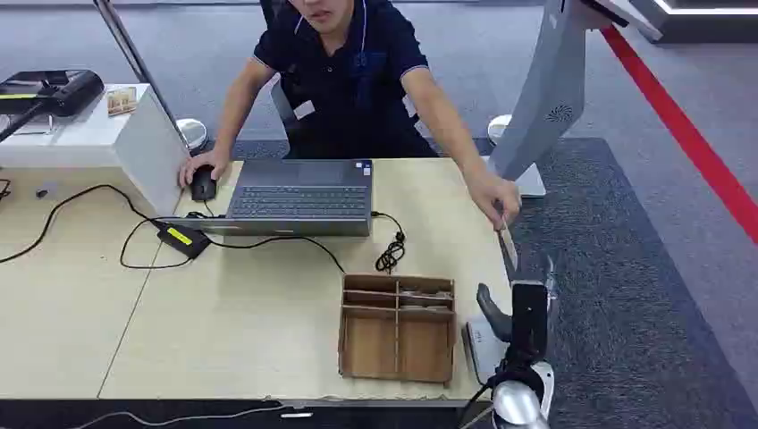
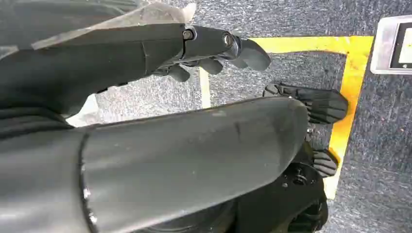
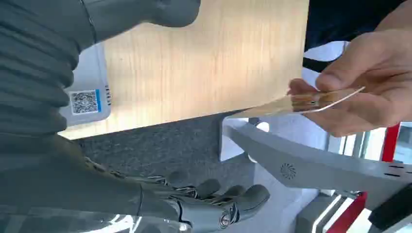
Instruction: Pass the card to the sensor for recognition and then transmit it.
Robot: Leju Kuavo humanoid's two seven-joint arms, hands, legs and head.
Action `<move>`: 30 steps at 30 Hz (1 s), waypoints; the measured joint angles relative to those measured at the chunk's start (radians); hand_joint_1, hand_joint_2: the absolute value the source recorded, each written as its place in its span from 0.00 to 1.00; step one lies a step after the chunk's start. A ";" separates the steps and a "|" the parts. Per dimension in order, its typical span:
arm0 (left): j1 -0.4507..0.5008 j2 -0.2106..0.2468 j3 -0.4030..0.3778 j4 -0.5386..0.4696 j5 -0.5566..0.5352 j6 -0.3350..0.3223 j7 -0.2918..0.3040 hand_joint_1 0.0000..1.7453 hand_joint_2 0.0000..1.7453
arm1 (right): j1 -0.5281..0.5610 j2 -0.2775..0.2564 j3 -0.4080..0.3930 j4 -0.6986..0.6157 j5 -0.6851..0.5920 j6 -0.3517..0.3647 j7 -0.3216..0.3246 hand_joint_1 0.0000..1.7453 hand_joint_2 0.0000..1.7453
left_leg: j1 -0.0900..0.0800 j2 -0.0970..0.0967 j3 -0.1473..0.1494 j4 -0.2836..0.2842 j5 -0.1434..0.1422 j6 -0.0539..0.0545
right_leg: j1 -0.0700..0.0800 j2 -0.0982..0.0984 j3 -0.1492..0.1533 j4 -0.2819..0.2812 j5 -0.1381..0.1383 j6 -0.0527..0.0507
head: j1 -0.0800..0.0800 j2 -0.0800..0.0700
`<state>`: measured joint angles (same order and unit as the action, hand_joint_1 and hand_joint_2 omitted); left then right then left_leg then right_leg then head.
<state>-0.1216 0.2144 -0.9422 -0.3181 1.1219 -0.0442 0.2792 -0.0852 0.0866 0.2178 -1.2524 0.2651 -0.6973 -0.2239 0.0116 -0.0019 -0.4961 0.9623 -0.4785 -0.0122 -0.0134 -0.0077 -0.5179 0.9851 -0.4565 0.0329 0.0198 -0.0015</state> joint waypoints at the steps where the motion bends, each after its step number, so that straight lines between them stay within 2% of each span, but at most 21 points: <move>1: 0.000 0.000 0.000 0.000 0.000 0.000 0.000 0.00 0.00 | -0.003 0.000 0.001 -0.003 0.000 0.000 0.000 0.00 1.00 | 0.000 0.000 0.000 0.000 0.000 0.000 | 0.000 0.000 0.000 0.000 0.000 0.000 | 0.000 0.000; 18: 0.000 0.000 0.000 0.000 -0.005 -0.005 0.000 0.00 0.00 | -0.028 0.000 0.024 -0.043 0.004 0.000 -0.002 0.00 1.00 | 0.000 0.000 0.000 0.000 0.000 0.000 | 0.000 0.000 0.000 0.000 0.000 0.000 | 0.000 0.000; 19: 0.000 0.000 0.000 0.000 -0.005 -0.005 -0.002 0.00 0.00 | -0.028 0.000 0.024 -0.043 0.004 0.000 -0.002 0.21 1.00 | 0.000 0.000 0.000 0.000 0.000 0.000 | 0.000 0.000 0.000 0.000 0.000 0.000 | 0.000 0.000; 20: 0.000 0.001 0.000 0.000 -0.005 -0.005 -0.002 0.00 0.00 | -0.028 0.000 0.025 -0.043 0.004 0.000 -0.002 0.58 1.00 | 0.000 0.000 0.000 0.000 0.000 0.000 | 0.000 0.000 0.000 0.000 0.000 0.000 | 0.000 0.000; 21: 0.000 0.001 0.000 0.000 -0.005 -0.005 -0.002 0.00 0.00 | -0.028 0.000 0.025 -0.045 0.004 0.000 -0.002 1.00 1.00 | 0.000 0.000 0.000 0.000 0.000 0.000 | 0.000 0.000 0.000 0.000 0.000 0.000 | 0.000 0.000; 30: 0.000 0.001 0.000 0.000 -0.005 -0.006 -0.002 0.00 0.00 | -0.028 -0.003 0.033 -0.056 -0.006 0.000 -0.002 1.00 1.00 | 0.000 0.000 0.000 0.000 0.000 0.000 | 0.000 0.000 0.000 0.000 0.000 0.000 | 0.000 0.000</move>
<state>-0.1217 0.2152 -0.9422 -0.3182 1.1173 -0.0500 0.2773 -0.1131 0.0839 0.2506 -1.3085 0.2590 -0.6973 -0.2262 0.0116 -0.0018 -0.4960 0.9622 -0.4785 -0.0122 -0.0133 -0.0077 -0.5180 0.9852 -0.4564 0.0328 0.0195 -0.0015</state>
